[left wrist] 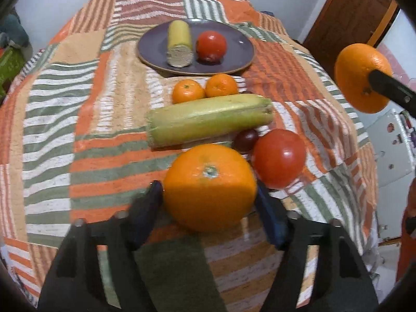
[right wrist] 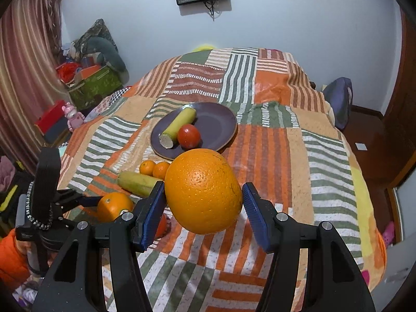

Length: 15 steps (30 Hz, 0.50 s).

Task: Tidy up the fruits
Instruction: 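Carry both oranges onto the purple plate and open both tools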

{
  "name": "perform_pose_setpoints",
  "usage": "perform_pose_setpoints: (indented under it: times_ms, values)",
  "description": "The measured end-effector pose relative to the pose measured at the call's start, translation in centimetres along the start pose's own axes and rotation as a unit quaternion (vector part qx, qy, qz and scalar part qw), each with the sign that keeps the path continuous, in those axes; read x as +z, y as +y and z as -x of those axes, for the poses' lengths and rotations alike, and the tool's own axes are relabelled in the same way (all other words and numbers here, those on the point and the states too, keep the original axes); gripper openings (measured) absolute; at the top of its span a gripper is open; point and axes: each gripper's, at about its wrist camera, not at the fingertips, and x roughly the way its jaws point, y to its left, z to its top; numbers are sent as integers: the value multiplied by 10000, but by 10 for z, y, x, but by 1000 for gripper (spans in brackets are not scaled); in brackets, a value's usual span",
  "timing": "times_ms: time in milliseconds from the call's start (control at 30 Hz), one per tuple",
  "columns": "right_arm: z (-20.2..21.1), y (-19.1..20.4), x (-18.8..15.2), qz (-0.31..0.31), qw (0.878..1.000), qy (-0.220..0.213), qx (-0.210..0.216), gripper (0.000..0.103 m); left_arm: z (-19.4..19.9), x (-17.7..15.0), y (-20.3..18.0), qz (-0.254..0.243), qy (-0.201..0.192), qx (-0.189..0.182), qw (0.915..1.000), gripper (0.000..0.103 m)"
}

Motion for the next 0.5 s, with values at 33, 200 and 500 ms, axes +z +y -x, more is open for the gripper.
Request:
perform_pose_setpoints:
  times_ms: [33, 200, 500]
  values:
    - [0, -1, -1, -9, 10000, 5, 5, 56, 0, 0, 0, -16, -40, 29, 10000, 67]
    - [-2, -1, -2, -51, 10000, 1, 49, 56, 6, 0, 2, 4, -50, 40, 10000, 66]
    - [-10, -3, 13, -38, 9999, -127, 25, 56, 52, 27, 17, 100, -632, 34, 9979, 66]
